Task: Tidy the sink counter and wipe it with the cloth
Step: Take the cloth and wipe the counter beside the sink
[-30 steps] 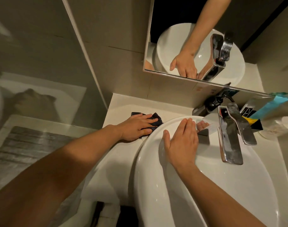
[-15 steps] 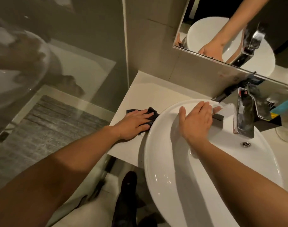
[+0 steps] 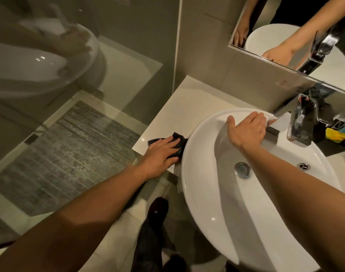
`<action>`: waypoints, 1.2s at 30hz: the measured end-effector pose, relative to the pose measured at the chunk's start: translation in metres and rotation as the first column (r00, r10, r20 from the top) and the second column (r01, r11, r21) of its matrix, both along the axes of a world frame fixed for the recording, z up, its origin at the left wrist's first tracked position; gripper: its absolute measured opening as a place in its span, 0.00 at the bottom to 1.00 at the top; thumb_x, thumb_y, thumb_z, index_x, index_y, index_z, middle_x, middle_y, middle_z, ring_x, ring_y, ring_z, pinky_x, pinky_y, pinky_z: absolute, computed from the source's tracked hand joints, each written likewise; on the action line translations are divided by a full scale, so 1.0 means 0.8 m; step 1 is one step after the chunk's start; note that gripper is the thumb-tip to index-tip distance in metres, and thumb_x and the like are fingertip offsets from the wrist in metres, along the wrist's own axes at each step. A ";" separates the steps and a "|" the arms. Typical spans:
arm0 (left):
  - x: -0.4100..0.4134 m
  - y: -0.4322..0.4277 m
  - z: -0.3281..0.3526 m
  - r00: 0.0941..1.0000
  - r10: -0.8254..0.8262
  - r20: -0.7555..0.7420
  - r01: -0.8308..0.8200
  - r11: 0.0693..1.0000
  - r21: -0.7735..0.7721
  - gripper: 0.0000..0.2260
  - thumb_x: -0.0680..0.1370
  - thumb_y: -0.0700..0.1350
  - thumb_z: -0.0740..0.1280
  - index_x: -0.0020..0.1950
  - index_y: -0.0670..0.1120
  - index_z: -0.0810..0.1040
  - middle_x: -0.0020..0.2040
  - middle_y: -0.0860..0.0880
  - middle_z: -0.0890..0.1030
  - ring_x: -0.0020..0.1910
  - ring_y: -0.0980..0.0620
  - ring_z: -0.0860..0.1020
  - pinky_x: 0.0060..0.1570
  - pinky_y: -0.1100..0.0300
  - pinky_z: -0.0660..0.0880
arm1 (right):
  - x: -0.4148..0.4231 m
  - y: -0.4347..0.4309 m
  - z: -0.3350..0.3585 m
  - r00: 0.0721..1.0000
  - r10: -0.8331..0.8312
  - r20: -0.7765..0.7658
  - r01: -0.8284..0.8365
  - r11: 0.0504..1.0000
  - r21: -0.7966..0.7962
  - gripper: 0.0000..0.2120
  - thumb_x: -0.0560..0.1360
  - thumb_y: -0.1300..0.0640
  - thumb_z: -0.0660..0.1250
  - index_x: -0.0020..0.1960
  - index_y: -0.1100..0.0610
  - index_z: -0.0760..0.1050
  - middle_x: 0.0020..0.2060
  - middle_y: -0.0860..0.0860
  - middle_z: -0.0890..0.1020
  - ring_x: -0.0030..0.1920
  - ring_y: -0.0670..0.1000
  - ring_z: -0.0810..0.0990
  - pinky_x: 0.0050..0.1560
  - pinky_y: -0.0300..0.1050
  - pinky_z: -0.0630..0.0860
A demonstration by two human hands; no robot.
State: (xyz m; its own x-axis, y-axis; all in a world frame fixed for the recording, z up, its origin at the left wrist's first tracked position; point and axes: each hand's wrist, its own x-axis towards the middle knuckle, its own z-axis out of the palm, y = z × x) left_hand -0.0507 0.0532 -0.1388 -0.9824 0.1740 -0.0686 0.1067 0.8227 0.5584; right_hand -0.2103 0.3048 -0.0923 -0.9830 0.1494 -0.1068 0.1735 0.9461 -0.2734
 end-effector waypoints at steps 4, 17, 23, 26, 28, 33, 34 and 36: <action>0.032 0.009 0.002 0.997 0.081 -0.009 -0.081 0.996 0.037 0.17 0.82 0.49 0.64 0.71 0.50 0.76 0.78 0.52 0.66 0.80 0.51 0.58 0.77 0.50 0.53 | 0.010 0.010 0.006 0.995 0.093 0.040 -0.093 0.996 -0.007 0.45 0.80 0.33 0.48 0.82 0.65 0.43 0.82 0.62 0.45 0.82 0.60 0.41 0.79 0.54 0.40; 0.094 0.029 0.025 0.990 0.138 0.040 -0.136 0.990 -0.047 0.18 0.82 0.49 0.64 0.72 0.50 0.76 0.77 0.51 0.68 0.78 0.48 0.62 0.77 0.51 0.59 | 0.213 -0.043 0.038 0.838 0.546 0.004 -0.543 0.833 -0.109 0.35 0.83 0.38 0.51 0.81 0.60 0.56 0.81 0.57 0.59 0.81 0.58 0.57 0.79 0.52 0.53; 0.126 0.033 0.059 0.937 0.273 0.220 -0.304 0.944 0.124 0.19 0.81 0.48 0.65 0.73 0.49 0.75 0.68 0.46 0.79 0.67 0.45 0.75 0.67 0.49 0.71 | 0.264 -0.042 0.070 0.805 0.593 -0.006 -0.571 0.773 -0.278 0.23 0.83 0.43 0.53 0.68 0.53 0.77 0.66 0.52 0.80 0.65 0.53 0.77 0.67 0.50 0.71; 0.154 0.038 0.081 0.884 0.311 0.349 -0.439 0.808 0.393 0.16 0.82 0.45 0.64 0.69 0.53 0.78 0.55 0.50 0.85 0.53 0.56 0.84 0.53 0.61 0.80 | 0.288 -0.046 0.090 0.861 0.507 -0.044 -0.475 0.769 -0.427 0.18 0.83 0.47 0.56 0.54 0.53 0.83 0.50 0.50 0.85 0.49 0.49 0.80 0.54 0.48 0.78; 0.171 0.043 0.099 0.871 0.327 0.366 -0.482 0.710 0.514 0.16 0.82 0.43 0.64 0.69 0.54 0.77 0.52 0.54 0.85 0.48 0.66 0.83 0.46 0.71 0.78 | 0.301 -0.049 0.103 0.888 0.458 -0.046 -0.423 0.772 -0.474 0.22 0.83 0.46 0.56 0.42 0.57 0.81 0.38 0.53 0.83 0.38 0.50 0.78 0.44 0.51 0.78; 0.199 0.058 0.143 0.887 0.356 0.295 -0.462 0.649 0.604 0.16 0.83 0.45 0.63 0.70 0.56 0.76 0.54 0.60 0.84 0.53 0.66 0.81 0.47 0.74 0.75 | 0.331 -0.058 0.137 0.924 0.321 0.208 -0.082 0.697 -0.712 0.32 0.79 0.33 0.57 0.41 0.60 0.84 0.37 0.53 0.86 0.37 0.49 0.82 0.43 0.46 0.76; 0.202 0.063 0.151 0.900 0.343 0.269 -0.435 0.659 0.614 0.17 0.83 0.45 0.63 0.71 0.56 0.75 0.58 0.59 0.83 0.56 0.65 0.80 0.52 0.72 0.76 | 0.335 -0.058 0.142 0.922 0.306 0.235 -0.032 0.668 -0.744 0.31 0.79 0.33 0.58 0.44 0.58 0.85 0.39 0.50 0.87 0.39 0.46 0.83 0.44 0.43 0.77; 0.206 0.073 0.164 0.928 0.321 0.189 -0.369 0.718 0.590 0.19 0.83 0.45 0.63 0.74 0.56 0.72 0.69 0.56 0.77 0.66 0.60 0.76 0.64 0.62 0.75 | 0.340 -0.055 0.150 0.927 0.276 0.256 0.052 0.579 -0.814 0.26 0.78 0.34 0.62 0.47 0.55 0.86 0.38 0.46 0.86 0.37 0.42 0.83 0.41 0.37 0.77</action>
State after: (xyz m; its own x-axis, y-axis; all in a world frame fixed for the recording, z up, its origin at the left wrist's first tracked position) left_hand 0.1138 0.1119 -0.0079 -0.9794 -0.1485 -0.1371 -0.1747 0.2808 0.9437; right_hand 0.0619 0.2609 0.0276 -0.8632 -0.2668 -0.4286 0.3117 0.3861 -0.8682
